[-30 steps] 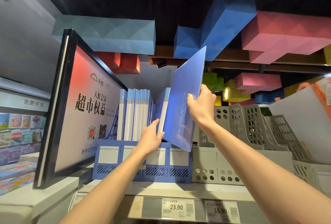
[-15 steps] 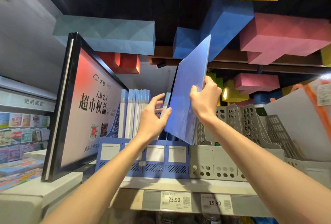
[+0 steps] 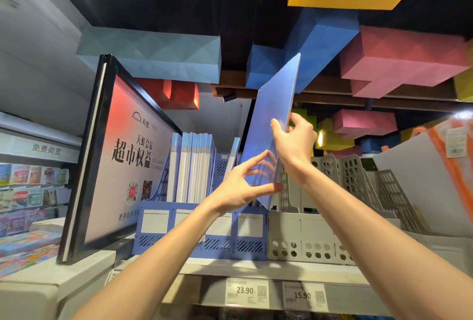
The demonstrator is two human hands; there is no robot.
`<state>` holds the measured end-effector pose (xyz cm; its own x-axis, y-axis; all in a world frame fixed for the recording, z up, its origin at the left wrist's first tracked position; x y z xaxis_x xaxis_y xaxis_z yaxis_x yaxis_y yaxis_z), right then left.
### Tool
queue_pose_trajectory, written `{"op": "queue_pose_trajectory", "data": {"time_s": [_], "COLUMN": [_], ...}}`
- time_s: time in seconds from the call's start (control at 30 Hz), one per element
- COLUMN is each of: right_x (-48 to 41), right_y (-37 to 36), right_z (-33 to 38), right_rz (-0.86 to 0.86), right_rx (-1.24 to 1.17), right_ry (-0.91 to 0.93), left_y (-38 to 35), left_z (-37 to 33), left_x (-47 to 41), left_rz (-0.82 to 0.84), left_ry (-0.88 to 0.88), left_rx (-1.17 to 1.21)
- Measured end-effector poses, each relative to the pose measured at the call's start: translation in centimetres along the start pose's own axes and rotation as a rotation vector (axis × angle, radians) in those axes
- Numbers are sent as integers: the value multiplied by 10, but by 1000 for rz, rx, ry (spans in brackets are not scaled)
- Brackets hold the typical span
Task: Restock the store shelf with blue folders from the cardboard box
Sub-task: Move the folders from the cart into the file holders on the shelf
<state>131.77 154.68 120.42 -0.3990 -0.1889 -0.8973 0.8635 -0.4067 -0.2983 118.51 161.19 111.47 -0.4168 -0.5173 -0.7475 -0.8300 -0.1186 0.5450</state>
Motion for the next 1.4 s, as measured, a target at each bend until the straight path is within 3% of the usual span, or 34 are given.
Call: {"op": "queue_pose_trajectory", "data": {"time_s": [0.2,0.53,0.7,0.9,1.07,1.27,1.4], "right_x": [3,12,22,33,38,32,34], "right_y": [-16,-51,-61,-60,-52,-23,-1], "right_z": [-5,8,7,-23,-40,-78,-93], "right_rz": [202,339,298,341,378,237,168], "right_rx": [-12,36,67,63,54,65,168], "right_ry": [-97,21,28,-122,-190,-244,-229], "left_y": [8,19,23,15,14,14,11], "left_z": [12,20,29,53,66,82,86], "left_x": [6,3,4,5,-2,-13,-14], "left_rz": [63,12,9,57,-1,-157,-165], "left_ry": [43,83,87,143,169,210,206], "left_rx": [72,282,322,207,156,135,79]}}
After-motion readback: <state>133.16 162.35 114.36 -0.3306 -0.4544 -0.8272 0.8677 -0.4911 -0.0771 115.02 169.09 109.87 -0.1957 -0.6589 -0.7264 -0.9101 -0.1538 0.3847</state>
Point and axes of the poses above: each hand's wrist, its own x-axis away from the middle knuckle, its own y-axis out of the back of the hand, z = x × y, the point moved 8 cm from there along -x, towards the middle knuckle, and after that the axes turned 13 degrees about -x, right-handed, at the moved point
